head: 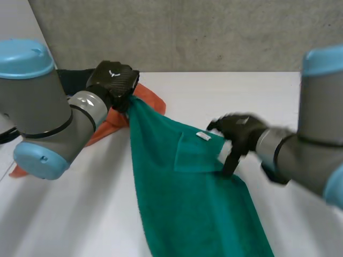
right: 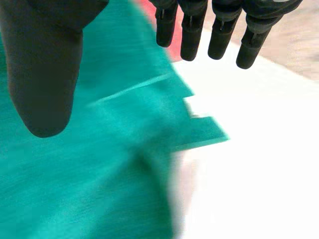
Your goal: Fold the laundry.
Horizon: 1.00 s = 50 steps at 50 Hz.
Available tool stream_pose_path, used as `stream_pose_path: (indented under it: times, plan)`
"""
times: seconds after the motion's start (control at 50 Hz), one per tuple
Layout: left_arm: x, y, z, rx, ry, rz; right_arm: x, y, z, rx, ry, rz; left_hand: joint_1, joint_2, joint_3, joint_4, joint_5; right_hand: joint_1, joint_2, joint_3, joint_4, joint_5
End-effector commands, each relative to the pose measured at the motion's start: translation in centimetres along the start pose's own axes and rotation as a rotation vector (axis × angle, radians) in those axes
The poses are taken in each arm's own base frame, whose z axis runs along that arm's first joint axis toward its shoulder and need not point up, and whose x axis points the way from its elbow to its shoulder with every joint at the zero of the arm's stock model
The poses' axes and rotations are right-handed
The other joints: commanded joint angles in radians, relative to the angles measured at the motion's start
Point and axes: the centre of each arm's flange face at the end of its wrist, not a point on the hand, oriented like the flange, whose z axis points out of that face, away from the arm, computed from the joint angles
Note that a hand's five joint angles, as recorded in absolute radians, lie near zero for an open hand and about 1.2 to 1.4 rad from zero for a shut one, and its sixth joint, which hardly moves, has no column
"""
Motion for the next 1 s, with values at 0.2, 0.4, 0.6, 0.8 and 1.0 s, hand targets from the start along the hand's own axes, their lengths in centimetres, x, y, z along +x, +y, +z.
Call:
stream_pose_path:
  times: [0.2,0.4,0.6,0.8,1.0]
  plan:
    - [2.6,-4.1,-5.2,0.113,0.11,0.062,-1.2,-0.8,6.9,0.068,0.03,0.12,0.255,0.203,0.211,0.204,0.242,-0.076,-0.101,-0.067,-0.077,-0.051]
    - [3.1,-3.8,-5.5,0.122,0.111,0.1,-3.8,1.7,12.6,0.069,-0.062,0.332,0.255,0.203,0.211,0.204,0.242,0.014,-0.01,0.024,0.013,0.04]
    - [2.0,-3.1,-3.8,0.134,0.069,0.096,-2.5,-1.3,14.7,0.213,-0.133,0.344,0.255,0.203,0.211,0.204,0.242,1.116,1.092,1.126,1.115,1.141]
    - [-1.8,-9.9,-1.7,0.439,-0.109,0.096,5.7,-13.2,9.1,0.671,0.053,0.159,0.255,0.203,0.211,0.204,0.242,1.116,1.092,1.126,1.115,1.141]
    - [0.5,-7.5,-2.4,0.32,-0.016,0.079,4.4,-9.4,7.6,0.481,-0.004,0.168,0.255,0.203,0.211,0.204,0.242,0.099,0.075,0.109,0.098,0.125]
